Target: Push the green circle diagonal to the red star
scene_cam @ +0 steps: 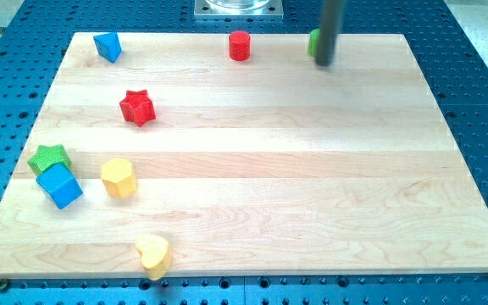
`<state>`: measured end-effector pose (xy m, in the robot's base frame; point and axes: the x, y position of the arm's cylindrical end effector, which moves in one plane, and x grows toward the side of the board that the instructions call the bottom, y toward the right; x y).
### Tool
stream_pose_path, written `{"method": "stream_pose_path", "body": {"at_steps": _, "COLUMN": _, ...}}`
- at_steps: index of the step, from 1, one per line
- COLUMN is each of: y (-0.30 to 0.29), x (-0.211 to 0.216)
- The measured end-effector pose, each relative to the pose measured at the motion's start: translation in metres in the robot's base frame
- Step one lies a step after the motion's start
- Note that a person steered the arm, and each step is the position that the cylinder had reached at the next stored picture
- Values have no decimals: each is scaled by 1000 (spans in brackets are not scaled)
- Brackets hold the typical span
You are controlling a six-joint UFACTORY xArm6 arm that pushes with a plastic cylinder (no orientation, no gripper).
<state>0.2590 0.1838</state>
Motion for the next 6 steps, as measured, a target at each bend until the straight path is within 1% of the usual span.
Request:
{"method": "stream_pose_path", "body": {"at_steps": 1, "y": -31, "x": 26}}
{"method": "stream_pose_path", "body": {"at_steps": 2, "y": -66, "x": -7}}
{"method": "stream_pose_path", "body": {"at_steps": 3, "y": -66, "x": -60}}
{"method": "stream_pose_path", "body": {"at_steps": 4, "y": -88, "x": -66}}
{"method": "stream_pose_path", "body": {"at_steps": 5, "y": -84, "x": -67}}
{"method": "stream_pose_path", "body": {"at_steps": 6, "y": -61, "x": -66}}
